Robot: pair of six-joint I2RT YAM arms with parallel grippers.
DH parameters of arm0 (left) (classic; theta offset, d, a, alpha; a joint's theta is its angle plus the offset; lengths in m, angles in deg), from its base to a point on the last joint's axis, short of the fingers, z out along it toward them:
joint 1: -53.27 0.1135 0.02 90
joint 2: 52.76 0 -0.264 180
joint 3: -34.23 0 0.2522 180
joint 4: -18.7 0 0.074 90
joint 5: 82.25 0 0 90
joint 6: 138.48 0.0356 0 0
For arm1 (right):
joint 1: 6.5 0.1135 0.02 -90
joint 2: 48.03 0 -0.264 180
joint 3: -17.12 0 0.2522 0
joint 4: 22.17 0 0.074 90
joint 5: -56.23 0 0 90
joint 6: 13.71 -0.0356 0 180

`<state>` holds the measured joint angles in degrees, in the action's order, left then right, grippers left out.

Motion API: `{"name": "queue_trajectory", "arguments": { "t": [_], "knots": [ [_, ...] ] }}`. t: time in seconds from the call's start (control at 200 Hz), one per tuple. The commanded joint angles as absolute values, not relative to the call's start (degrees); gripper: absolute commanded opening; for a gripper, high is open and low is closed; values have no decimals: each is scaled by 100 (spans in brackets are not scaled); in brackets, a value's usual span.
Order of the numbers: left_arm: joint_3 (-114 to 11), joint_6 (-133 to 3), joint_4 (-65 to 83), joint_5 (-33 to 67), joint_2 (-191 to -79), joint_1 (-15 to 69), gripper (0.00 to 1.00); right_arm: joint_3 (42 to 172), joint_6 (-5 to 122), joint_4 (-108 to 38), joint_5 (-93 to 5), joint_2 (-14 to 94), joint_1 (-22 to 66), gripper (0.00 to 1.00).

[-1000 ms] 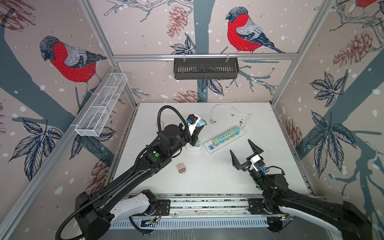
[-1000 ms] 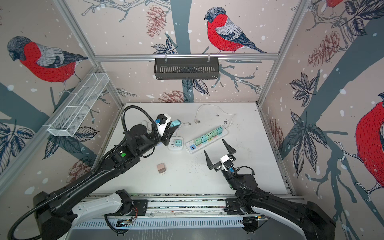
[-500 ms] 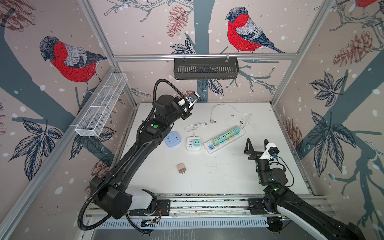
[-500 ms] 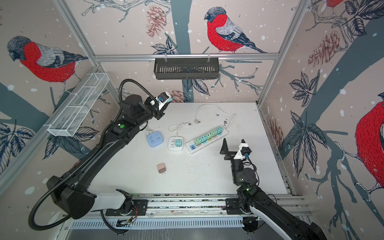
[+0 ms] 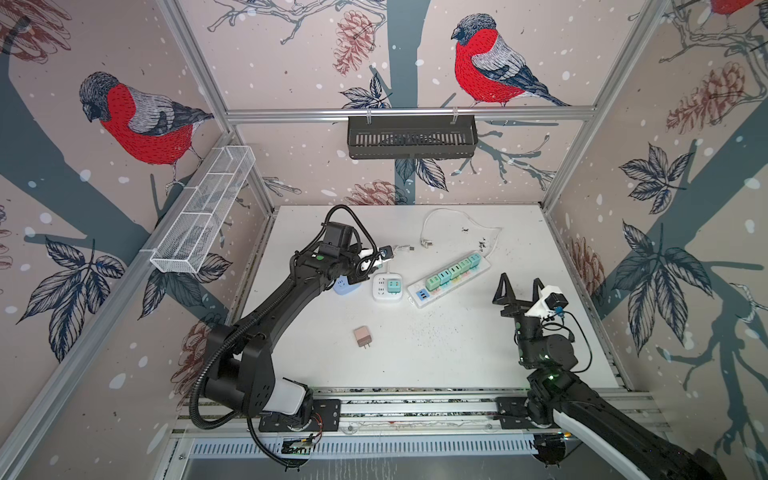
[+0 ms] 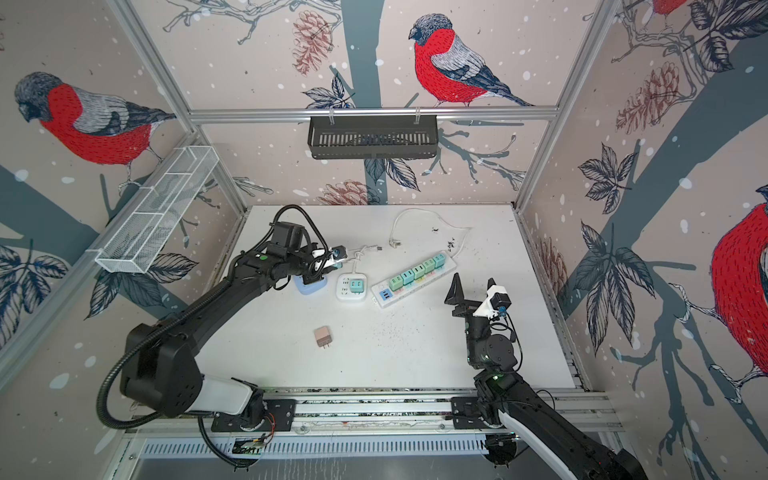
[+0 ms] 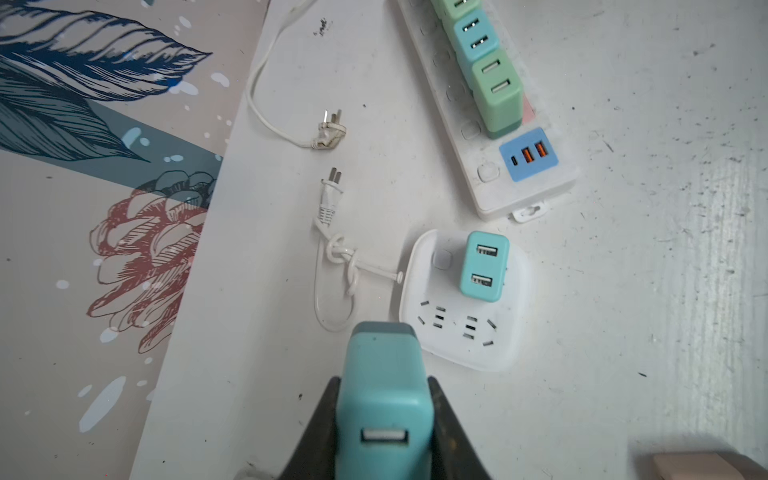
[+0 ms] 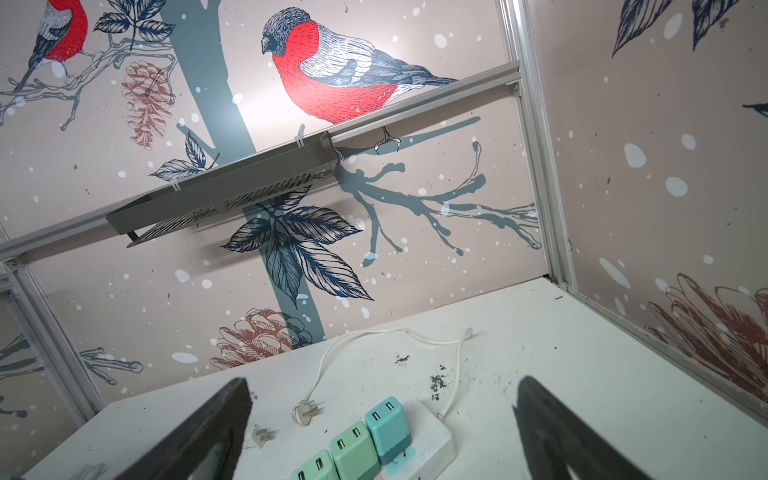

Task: Insert the plug
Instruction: 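Carry the teal plug with the left gripper over the white square socket block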

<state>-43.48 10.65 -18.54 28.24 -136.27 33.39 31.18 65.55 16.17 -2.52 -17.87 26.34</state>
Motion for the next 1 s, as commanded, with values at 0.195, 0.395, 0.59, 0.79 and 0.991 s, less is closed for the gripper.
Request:
{"name": "queue_trajectory", "arguments": {
  "t": [0.195,0.395,0.59,0.79,0.991],
  "knots": [
    [-4393,3840,-2837,3640,-14039,3401,0,2462,6458,1685,-427,-1746,2590,100],
    [-4557,3750,-2821,4037,-14500,3401,0,2483,6447,1702,-494,-1676,2560,100],
    [-4655,3631,-2870,3968,-14937,3402,0,2500,6445,1716,-519,-1623,2537,100],
    [-4878,3548,-3158,4067,-15226,3402,0,2530,6440,1716,-536,-1558,2532,100],
    [-4858,3268,-2956,3812,-15249,3400,0,2548,6434,1734,-567,-1500,2532,100]
  ]
}}
